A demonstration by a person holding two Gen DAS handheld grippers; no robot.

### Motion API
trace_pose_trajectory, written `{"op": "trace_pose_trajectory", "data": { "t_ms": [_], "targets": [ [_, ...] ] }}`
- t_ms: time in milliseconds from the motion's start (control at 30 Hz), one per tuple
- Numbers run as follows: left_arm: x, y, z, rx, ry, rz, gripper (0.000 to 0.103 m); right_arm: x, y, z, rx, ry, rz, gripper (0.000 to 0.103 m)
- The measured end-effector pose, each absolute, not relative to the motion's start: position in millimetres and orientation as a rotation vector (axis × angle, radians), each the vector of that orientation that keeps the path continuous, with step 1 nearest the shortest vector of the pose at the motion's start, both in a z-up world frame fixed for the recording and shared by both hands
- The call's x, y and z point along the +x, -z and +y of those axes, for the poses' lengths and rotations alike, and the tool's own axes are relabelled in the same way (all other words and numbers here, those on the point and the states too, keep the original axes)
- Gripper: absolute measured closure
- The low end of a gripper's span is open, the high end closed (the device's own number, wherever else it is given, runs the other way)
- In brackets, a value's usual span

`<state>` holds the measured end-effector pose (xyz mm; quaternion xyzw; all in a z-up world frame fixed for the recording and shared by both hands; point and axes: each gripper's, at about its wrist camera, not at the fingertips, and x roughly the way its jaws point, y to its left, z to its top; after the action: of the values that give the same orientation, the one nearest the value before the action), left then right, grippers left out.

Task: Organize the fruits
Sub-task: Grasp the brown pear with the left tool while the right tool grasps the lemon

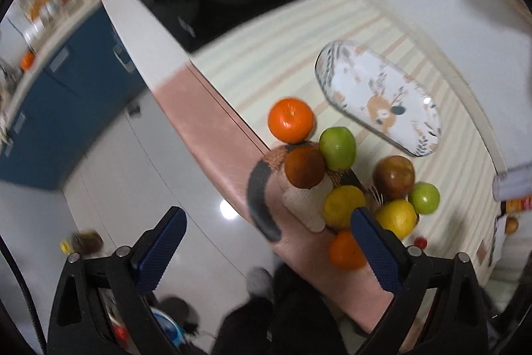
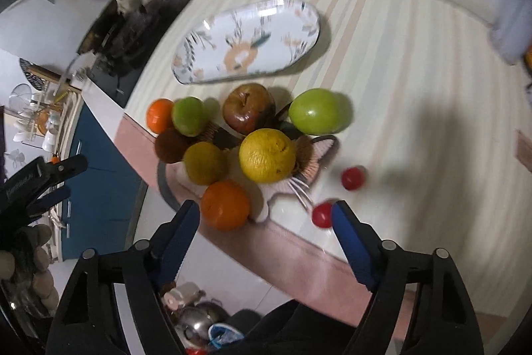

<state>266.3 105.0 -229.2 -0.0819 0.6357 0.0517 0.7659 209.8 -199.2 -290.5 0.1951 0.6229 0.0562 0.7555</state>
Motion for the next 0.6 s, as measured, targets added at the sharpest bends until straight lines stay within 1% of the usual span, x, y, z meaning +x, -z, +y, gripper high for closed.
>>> {"op": "trace_pose_trajectory", "data": {
  "t_ms": [33,67,200,300,333,367,467,600],
  "targets": [
    [278.4,245.0,104.8,-0.211,-0.103,1.425,0.01,217.2,298.0,-197.7,0.426,-0.125,1.369,0.021],
    [285.2,255.2,104.1,-0.237,-0.096,1.452,0.011,225.7,308.1,-197.0,0.414,-0.111,1.372,0.021],
    [313.0,302.9,95.6,-0.292,-0.081,1.549,0.012,248.6,336.5,-193.2,0.408,-0.108,1.442,0.021],
    [323.6,323.4,87.2,-0.274,-0.072,1.586,0.012,258.0,350.3,-190.5,0.397,-0.107,1.476,0.021],
    [325.8,327.1,85.3,-0.265,-0.067,1.591,0.015,259.2,352.5,-189.0,0.395,-0.108,1.485,0.021],
    [328.0,330.8,82.9,-0.254,-0.061,1.597,0.023,261.6,355.4,-188.1,0.393,-0.111,1.492,0.021],
    [332.5,339.3,75.8,-0.233,-0.042,1.611,0.037,265.8,359.9,-183.9,0.383,-0.129,1.509,0.023],
    [335.4,345.0,71.4,-0.228,-0.02,1.609,0.047,273.6,367.5,-178.7,0.368,-0.138,1.525,0.025]
  ]
}}
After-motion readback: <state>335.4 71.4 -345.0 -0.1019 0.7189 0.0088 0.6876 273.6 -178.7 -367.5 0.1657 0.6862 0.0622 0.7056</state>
